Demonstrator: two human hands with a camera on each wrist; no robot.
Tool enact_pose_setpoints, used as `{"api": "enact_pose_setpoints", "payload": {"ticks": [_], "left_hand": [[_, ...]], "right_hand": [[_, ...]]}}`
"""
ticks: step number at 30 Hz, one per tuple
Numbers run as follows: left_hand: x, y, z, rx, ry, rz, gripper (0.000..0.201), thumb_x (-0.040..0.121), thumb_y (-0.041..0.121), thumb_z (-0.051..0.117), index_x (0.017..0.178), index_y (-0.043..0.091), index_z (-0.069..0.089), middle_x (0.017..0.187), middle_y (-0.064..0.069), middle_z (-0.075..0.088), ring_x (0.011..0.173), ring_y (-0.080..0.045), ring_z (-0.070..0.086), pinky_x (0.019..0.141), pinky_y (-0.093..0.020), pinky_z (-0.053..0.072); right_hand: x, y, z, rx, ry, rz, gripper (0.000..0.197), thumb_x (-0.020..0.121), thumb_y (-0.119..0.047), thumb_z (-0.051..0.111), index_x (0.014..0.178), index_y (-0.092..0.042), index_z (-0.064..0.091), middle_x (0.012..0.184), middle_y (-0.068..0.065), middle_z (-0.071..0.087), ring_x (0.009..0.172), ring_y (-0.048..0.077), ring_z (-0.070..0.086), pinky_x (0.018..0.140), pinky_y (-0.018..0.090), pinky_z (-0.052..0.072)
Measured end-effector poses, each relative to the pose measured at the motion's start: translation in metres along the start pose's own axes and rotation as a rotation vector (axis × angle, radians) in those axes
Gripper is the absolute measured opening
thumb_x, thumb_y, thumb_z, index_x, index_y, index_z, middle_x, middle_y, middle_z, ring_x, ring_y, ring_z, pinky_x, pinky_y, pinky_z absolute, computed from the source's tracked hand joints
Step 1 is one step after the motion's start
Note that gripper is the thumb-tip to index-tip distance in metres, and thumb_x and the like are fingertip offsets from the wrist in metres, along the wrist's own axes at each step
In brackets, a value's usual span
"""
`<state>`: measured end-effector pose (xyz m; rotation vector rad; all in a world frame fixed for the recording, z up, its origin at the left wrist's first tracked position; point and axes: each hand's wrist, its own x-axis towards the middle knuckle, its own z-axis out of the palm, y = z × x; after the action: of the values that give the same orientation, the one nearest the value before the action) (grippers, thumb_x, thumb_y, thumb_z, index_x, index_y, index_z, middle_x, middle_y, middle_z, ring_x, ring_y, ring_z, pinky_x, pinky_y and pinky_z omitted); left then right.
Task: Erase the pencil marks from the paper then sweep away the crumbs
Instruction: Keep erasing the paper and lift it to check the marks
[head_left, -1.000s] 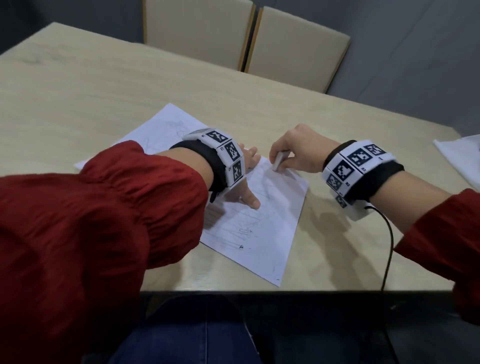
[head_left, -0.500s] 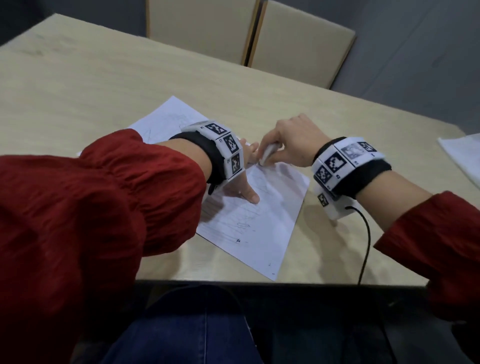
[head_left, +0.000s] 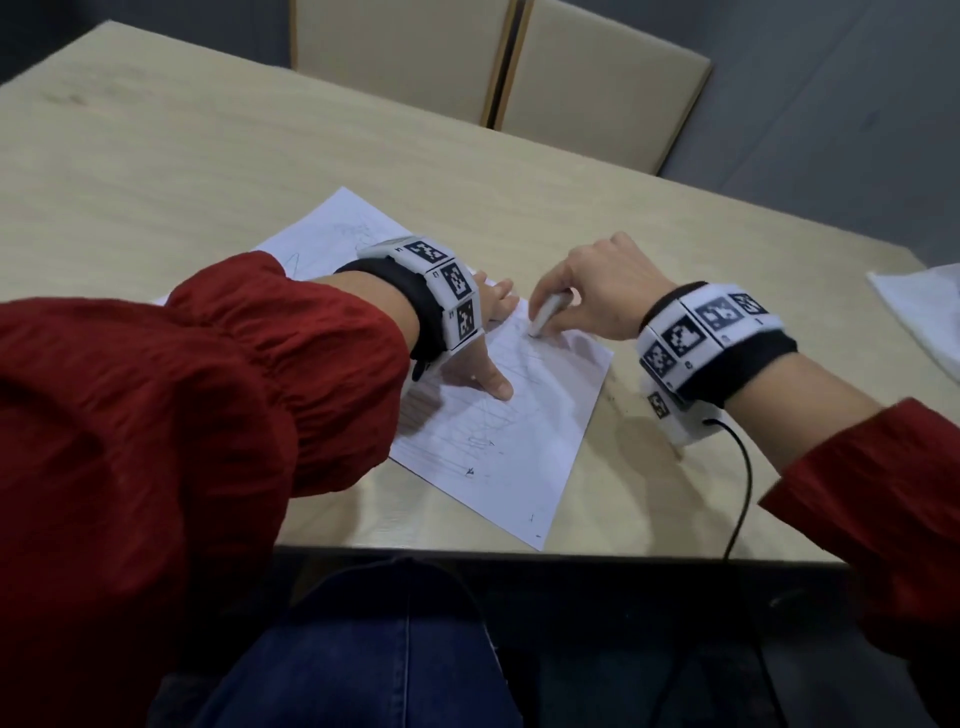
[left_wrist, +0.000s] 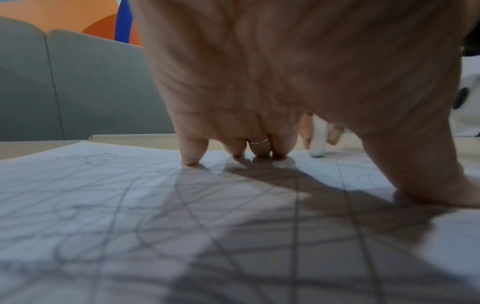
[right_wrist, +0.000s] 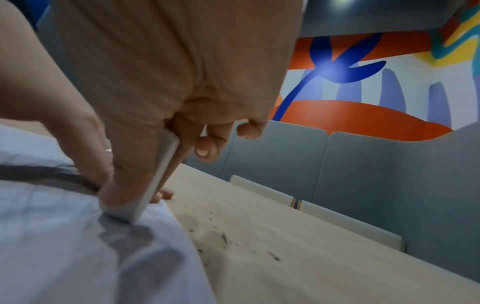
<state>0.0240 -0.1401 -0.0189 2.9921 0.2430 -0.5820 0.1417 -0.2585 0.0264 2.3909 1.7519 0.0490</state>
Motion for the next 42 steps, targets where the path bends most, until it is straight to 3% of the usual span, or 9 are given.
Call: {"api": "enact_pose_setpoints", "payload": {"ticks": [4,8,10,16,22,25,28,34,42], "left_hand": [[0.005,-0.003,0.003,-0.004,-0.015,-0.005,0.118,0.074,0.076,0.057,0.155,0.019,-0.007,0.162,0.002,-0.014,0.15,-0.025,-0.006,0.119,-0.044,0.005],[0.007,-0.004,0.005,-0.008,-0.009,-0.006,0.118,0.074,0.076,0.058,0.155,0.021,-0.008,0.162,0.001,-0.013,0.15,-0.025,-0.007,0.12,-0.045,0.004],[0.006,-0.003,0.005,-0.001,-0.006,-0.009,0.118,0.074,0.075,0.058,0.155,0.019,-0.008,0.162,0.001,-0.012,0.15,-0.025,-0.006,0.12,-0.044,0.005],[0.006,-0.002,0.002,0.005,-0.029,-0.012,0.119,0.074,0.075,0.058,0.155,0.019,-0.009,0.162,0.002,-0.014,0.15,-0.025,-0.006,0.12,-0.043,0.005],[0.0,0.003,-0.003,0.024,-0.012,-0.002,0.112,0.078,0.07,0.059,0.156,0.018,-0.003,0.163,-0.001,-0.009,0.15,-0.026,-0.002,0.119,-0.043,0.008],[0.0,0.003,-0.002,-0.003,-0.009,-0.008,0.116,0.077,0.07,0.06,0.156,0.017,-0.005,0.163,0.0,-0.011,0.15,-0.025,-0.004,0.119,-0.042,0.006],[0.001,0.001,0.001,-0.027,-0.015,-0.01,0.117,0.076,0.071,0.06,0.155,0.017,-0.007,0.162,0.001,-0.013,0.15,-0.025,-0.006,0.119,-0.042,0.004],[-0.003,0.006,-0.002,0.026,0.007,-0.018,0.113,0.079,0.068,0.06,0.156,0.015,-0.004,0.163,-0.003,-0.008,0.15,-0.026,0.0,0.118,-0.042,0.008],[-0.003,0.008,-0.005,0.028,-0.028,-0.037,0.113,0.079,0.068,0.059,0.155,0.017,-0.006,0.162,-0.002,-0.013,0.15,-0.023,-0.003,0.118,-0.037,0.003]], "right_hand": [[-0.011,0.008,-0.002,-0.001,-0.093,0.004,0.015,0.071,-0.043,0.078,0.083,-0.039,0.07,0.062,-0.019,0.054,0.061,0.0,0.042,0.076,0.028,0.021],[0.014,-0.001,-0.005,0.032,0.025,0.052,0.015,0.07,-0.04,0.078,0.081,-0.038,0.069,0.06,-0.019,0.051,0.07,0.009,0.048,0.077,0.029,0.02],[0.016,-0.001,-0.002,0.035,0.03,0.072,0.015,0.069,-0.037,0.08,0.079,-0.036,0.069,0.059,-0.02,0.051,0.067,0.006,0.045,0.078,0.029,0.02],[-0.009,0.009,-0.008,-0.112,-0.162,0.047,0.018,0.069,-0.044,0.08,0.081,-0.038,0.068,0.069,-0.019,0.059,0.068,0.004,0.045,0.08,0.031,0.022],[0.015,-0.005,-0.005,-0.003,0.015,0.075,0.016,0.07,-0.039,0.079,0.083,-0.036,0.07,0.06,-0.02,0.051,0.062,-0.002,0.036,0.079,0.03,0.018],[0.0,0.006,-0.004,-0.028,-0.062,0.078,0.015,0.069,-0.04,0.08,0.077,-0.039,0.067,0.061,-0.019,0.054,0.063,-0.003,0.039,0.078,0.03,0.019],[-0.009,0.012,-0.009,-0.072,-0.163,0.076,0.02,0.066,-0.047,0.081,0.077,-0.04,0.066,0.064,-0.019,0.056,0.064,-0.001,0.042,0.078,0.031,0.021],[0.021,-0.004,-0.004,-0.02,0.056,0.087,0.021,0.069,-0.044,0.079,0.086,-0.035,0.071,0.067,-0.017,0.055,0.077,0.01,0.046,0.08,0.031,0.019],[0.009,0.0,-0.011,-0.182,-0.105,0.013,0.022,0.069,-0.045,0.08,0.085,-0.034,0.071,0.076,-0.013,0.064,0.077,0.014,0.05,0.079,0.032,0.021]]}}
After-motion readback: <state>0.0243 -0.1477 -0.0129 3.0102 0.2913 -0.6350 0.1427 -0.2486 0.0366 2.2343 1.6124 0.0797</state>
